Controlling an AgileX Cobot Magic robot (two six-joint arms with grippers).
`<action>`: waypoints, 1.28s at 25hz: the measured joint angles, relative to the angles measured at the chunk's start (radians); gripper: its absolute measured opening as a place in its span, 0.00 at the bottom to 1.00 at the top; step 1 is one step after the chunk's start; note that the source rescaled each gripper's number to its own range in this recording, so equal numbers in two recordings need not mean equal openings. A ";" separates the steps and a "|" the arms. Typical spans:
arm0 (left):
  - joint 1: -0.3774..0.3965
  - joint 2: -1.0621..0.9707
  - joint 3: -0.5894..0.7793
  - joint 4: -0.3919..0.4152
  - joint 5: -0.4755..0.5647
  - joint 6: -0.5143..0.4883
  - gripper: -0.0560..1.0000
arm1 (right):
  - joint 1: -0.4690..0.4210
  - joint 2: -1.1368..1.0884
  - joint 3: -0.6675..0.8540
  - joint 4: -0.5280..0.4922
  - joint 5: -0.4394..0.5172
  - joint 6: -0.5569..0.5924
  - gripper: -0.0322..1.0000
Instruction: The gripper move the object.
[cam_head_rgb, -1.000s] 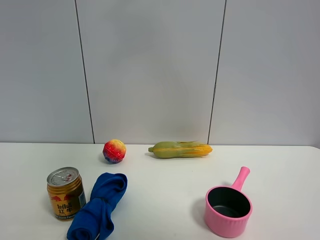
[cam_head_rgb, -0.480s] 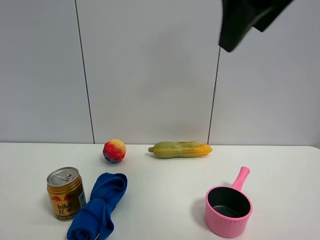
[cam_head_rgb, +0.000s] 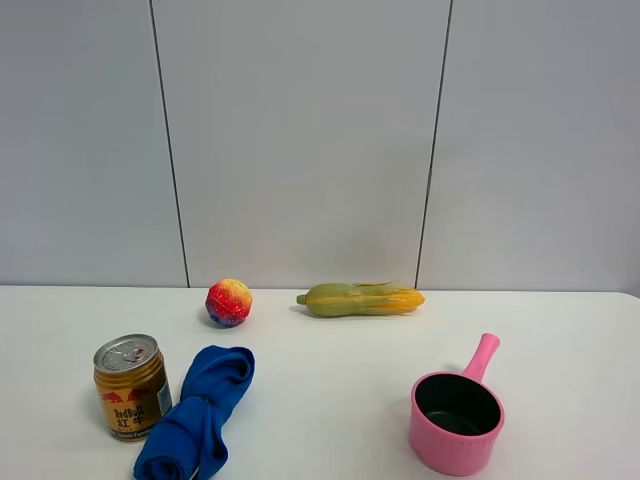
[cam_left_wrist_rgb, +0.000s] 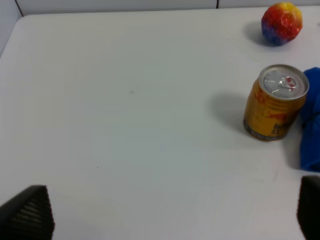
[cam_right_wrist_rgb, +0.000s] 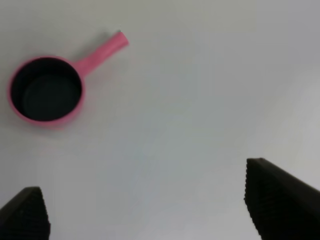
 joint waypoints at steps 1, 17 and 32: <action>0.000 0.000 0.000 0.000 0.000 0.000 1.00 | -0.041 -0.040 0.035 0.021 0.000 0.002 0.45; 0.000 0.000 0.000 0.000 0.000 0.000 1.00 | -0.600 -0.646 0.304 0.250 0.003 -0.265 0.57; 0.000 0.000 0.000 0.000 0.000 0.001 1.00 | -0.631 -0.832 0.441 0.245 -0.021 -0.204 0.65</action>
